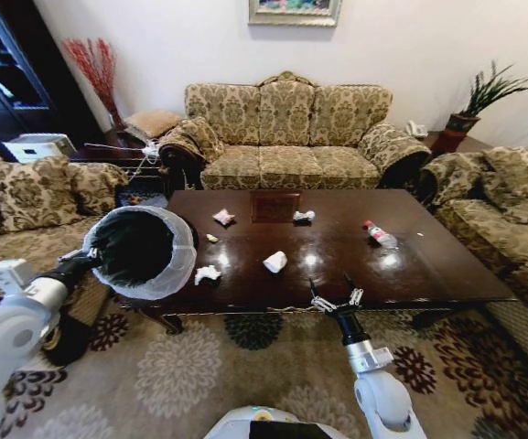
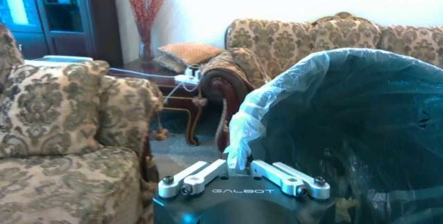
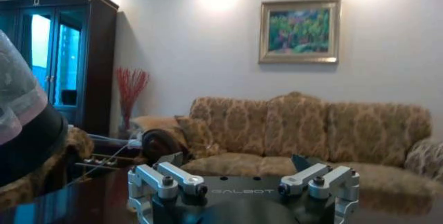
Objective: Move to the front of the table and place the trash on the table into the trash bin.
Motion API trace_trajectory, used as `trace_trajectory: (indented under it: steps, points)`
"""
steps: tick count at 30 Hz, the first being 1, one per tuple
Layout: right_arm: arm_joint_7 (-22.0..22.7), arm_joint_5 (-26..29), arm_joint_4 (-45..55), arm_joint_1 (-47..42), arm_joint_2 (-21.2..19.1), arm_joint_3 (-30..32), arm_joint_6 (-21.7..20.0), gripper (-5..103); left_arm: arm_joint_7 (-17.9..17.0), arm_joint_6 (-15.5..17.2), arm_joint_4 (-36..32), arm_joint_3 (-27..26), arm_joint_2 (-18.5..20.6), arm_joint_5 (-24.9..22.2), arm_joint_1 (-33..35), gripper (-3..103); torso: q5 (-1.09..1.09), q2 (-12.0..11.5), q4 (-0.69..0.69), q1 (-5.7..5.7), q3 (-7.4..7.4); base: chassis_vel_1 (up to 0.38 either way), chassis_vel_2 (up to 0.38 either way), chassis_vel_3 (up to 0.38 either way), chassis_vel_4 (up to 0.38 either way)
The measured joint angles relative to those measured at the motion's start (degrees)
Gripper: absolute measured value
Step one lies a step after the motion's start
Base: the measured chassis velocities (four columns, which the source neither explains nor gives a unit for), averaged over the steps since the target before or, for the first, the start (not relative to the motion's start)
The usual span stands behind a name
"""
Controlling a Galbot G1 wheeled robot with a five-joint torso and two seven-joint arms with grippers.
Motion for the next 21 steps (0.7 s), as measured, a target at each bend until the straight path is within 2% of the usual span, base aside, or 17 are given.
trace_trajectory:
  steps: [1, 3, 5, 7, 9, 12, 15, 17, 18, 21]
  points:
    - [0.97, 1.19, -0.40, 0.59, -0.47, -1.32, -0.80, 100, -0.13, -0.29, -0.13, -0.02, -0.06, 0.01, 0.08, 0, -0.07, 0.00, -0.01, 0.01, 0.00, 0.310, 0.296, -0.300, -0.297]
    - [2.71, 1.77, -0.91, 1.38, -0.76, -2.91, -1.64, 100, -0.31, -1.21, -0.14, 0.00, 0.00, 0.12, 0.28, 0, -0.06, 0.00, -0.01, 0.00, 0.00, 0.243, 0.296, -0.279, -0.292]
    - [6.47, 2.48, -1.88, 3.30, -0.81, -6.75, -3.63, 100, -0.55, -3.09, 0.09, -0.24, 0.66, 1.22, 1.35, 0, 0.08, 0.00, -0.01, -0.01, -0.01, 0.241, 0.254, -0.239, -0.256]
    - [9.20, 3.12, -2.39, 5.08, -0.62, -10.75, -7.04, 100, 0.08, -3.42, 0.48, -0.85, 1.30, 1.81, 2.31, 0, -0.05, 0.00, 0.01, 0.00, 0.00, 0.171, 0.114, -0.139, -0.117]
    - [9.71, 3.34, -2.61, 5.64, -0.61, -11.86, -8.09, 100, 0.16, -3.42, 0.54, -0.91, 1.44, 1.89, 2.43, 0, -0.05, 0.00, 0.01, 0.00, 0.00, 0.130, 0.076, -0.078, -0.117]
    - [10.33, 4.91, -6.16, 10.90, -1.84, -17.83, -14.58, 100, 0.28, -2.91, -0.13, -1.01, 1.80, 2.09, 2.67, 0, 0.03, 0.01, 0.02, -0.02, -0.01, 0.029, 0.006, 0.002, -0.011]
    - [10.43, 5.74, -10.53, 15.95, -2.77, -20.30, -16.93, 100, 0.58, -2.63, -0.67, -0.62, 1.75, 2.05, 2.60, 0, 0.10, 0.00, -0.03, 0.00, 0.00, -0.037, -0.034, 0.012, 0.014]
    - [10.66, 5.97, -11.76, 17.28, -2.90, -20.91, -17.46, 100, 0.58, -2.59, -0.69, -0.54, 1.70, 2.04, 2.59, 0, 0.08, 0.00, -0.06, 0.00, 0.01, -0.058, -0.064, 0.009, 0.007]
    - [11.60, 6.90, -14.81, 21.11, -2.92, -22.71, -18.89, 100, 0.63, -2.51, -0.65, -0.30, 1.52, 2.04, 2.64, 0, 0.04, 0.00, -0.07, 0.02, 0.01, -0.069, -0.040, 0.004, -0.027]
    - [12.49, 7.91, -17.99, 24.47, -2.28, -24.59, -19.50, 100, 0.65, -2.50, -0.44, -0.10, 1.33, 2.13, 2.77, 0, 0.02, 0.00, -0.03, 0.04, 0.02, -0.046, -0.027, -0.005, -0.008]
